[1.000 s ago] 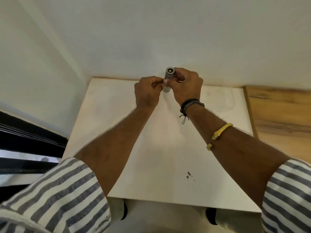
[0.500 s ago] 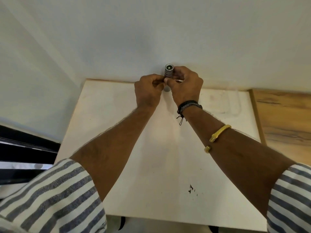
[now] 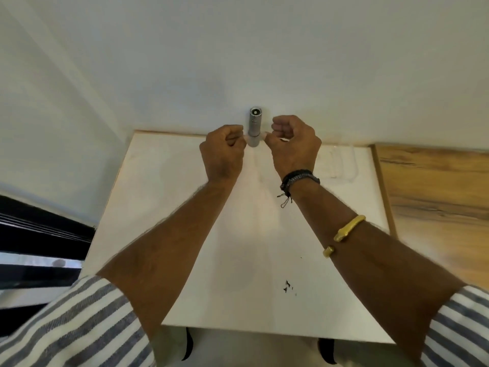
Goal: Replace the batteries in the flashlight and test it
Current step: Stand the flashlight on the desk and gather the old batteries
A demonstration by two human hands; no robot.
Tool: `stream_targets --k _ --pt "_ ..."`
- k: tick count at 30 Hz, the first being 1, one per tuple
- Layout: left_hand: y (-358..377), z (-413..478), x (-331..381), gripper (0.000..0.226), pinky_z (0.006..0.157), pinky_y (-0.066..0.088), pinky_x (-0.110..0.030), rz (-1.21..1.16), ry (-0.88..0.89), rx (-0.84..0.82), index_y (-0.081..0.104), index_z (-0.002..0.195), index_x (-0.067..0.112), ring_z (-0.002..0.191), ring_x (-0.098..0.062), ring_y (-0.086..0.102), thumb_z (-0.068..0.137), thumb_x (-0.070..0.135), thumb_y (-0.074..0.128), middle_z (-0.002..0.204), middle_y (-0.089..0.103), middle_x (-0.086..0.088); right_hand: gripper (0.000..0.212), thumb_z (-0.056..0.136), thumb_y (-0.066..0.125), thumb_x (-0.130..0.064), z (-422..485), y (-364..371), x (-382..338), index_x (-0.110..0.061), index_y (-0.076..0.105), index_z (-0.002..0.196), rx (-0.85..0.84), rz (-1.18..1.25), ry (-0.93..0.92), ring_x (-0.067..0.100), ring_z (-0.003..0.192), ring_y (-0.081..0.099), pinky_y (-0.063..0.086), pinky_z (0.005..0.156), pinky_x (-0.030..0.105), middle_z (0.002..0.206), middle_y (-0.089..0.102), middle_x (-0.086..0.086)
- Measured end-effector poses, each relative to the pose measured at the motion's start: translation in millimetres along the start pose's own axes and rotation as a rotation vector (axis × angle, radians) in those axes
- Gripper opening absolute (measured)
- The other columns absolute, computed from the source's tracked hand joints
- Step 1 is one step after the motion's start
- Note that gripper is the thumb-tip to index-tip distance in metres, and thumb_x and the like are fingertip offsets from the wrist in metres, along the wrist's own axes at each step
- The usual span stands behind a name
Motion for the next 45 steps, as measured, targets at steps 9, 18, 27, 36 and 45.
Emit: stream_targets --k 9,18,27,36,45 --pt "1.9 -117.9 40.3 0.02 0.079 0.062 -0.036 -0.091 0.005 -0.245 0.076 0.103 0.011 0.08 -0.011 0.074 0.086 0.021 0.074 0.089 0.078 -0.002 0.014 0.082 0.079 -0.009 -81.0 -106.7 7.0 -0.015 0.076 0.094 0.007 0.161 0.16 0.013 0.077 0.075 0.065 0.073 0.036 0.082 0.076 -0.001" --pt "50.1 -211.6 62.3 0.039 0.088 0.054 -0.029 0.174 0.133 -0.68 0.07 0.119 0.013 0.095 -0.018 0.069 0.081 0.017 0.079 0.116 0.072 -0.006 0.017 0.084 0.076 -0.003 -139.7 -200.4 63.1 -0.019 0.076 0.088 -0.111 -0.019 0.37 0.019 0.079 0.075 0.065 0.077 0.043 0.082 0.077 0.004" --pt "78.5 -241.0 62.6 0.027 0.094 0.046 -0.032 0.468 0.359 -0.823 0.071 0.119 0.013 0.107 -0.025 0.061 0.093 0.015 0.066 0.117 0.069 -0.009 0.027 0.084 0.081 -0.024 -168.3 -211.9 93.5 -0.019 0.076 0.11 -0.146 -0.551 0.295 0.019 0.093 0.069 0.056 0.085 0.032 0.102 0.076 -0.001" --pt "74.9 -234.5 57.6 0.021 0.086 0.053 -0.034 0.684 0.473 -0.916 0.072 0.113 0.012 0.097 -0.022 0.06 0.097 0.015 0.059 0.108 0.067 -0.009 0.013 0.084 0.08 -0.028 -167.8 -194.8 97.9 -0.019 0.076 0.092 -0.251 -0.694 0.28 0.019 0.086 0.066 0.055 0.076 0.032 0.093 0.074 0.001" --pt "73.6 -227.5 46.8 0.021 0.086 0.053 -0.032 0.745 0.482 -0.953 0.072 0.113 0.014 0.093 -0.021 0.06 0.098 0.02 0.059 0.107 0.067 -0.008 0.007 0.091 0.072 -0.025 -162.8 -188.2 91.6 -0.02 0.075 0.095 -0.295 -0.805 0.202 0.025 0.087 0.067 0.054 0.072 0.032 0.093 0.074 0.005"
Point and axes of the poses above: each hand's wrist, its own z-axis towards the middle knuckle, its own y-axis out of the palm, x = y × z, the point moved 4 cm from there along z, towards the middle knuckle
